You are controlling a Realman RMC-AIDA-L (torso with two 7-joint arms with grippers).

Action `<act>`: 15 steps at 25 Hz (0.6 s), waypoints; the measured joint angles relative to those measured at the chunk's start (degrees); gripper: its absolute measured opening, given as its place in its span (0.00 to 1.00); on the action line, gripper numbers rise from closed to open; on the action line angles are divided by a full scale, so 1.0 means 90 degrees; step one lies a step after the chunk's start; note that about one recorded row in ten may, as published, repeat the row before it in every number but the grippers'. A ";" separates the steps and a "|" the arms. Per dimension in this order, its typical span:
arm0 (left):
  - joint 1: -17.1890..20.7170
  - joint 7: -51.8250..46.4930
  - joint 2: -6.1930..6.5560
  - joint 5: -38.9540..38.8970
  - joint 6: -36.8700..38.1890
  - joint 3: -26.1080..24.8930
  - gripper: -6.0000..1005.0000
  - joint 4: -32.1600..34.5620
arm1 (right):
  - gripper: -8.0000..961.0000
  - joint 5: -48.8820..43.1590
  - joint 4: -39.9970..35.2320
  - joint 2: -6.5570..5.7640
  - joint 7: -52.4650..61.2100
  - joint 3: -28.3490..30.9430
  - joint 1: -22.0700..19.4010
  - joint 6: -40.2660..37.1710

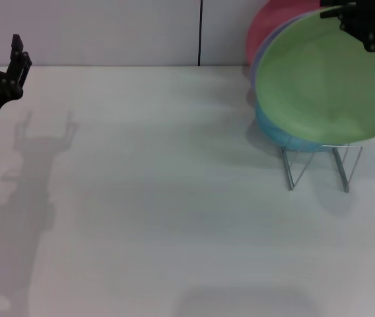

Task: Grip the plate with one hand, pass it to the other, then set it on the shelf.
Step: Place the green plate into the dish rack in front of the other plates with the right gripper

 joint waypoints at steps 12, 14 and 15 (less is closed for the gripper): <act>-0.0084 0.0000 -0.0009 0.0001 -0.0150 0.0019 0.82 0.0007 | 0.05 -0.0037 0.0072 0.0020 -0.0157 -0.0011 -0.0191 -0.0011; -0.0110 0.0000 -0.0009 0.0001 -0.0207 0.0020 0.82 0.0006 | 0.05 -0.0037 0.0102 0.0022 -0.0196 -0.0013 -0.0237 -0.0008; -0.0119 0.0000 -0.0009 0.0002 -0.0226 0.0019 0.82 0.0006 | 0.05 -0.0037 0.0118 0.0023 -0.0207 -0.0014 -0.0263 -0.0006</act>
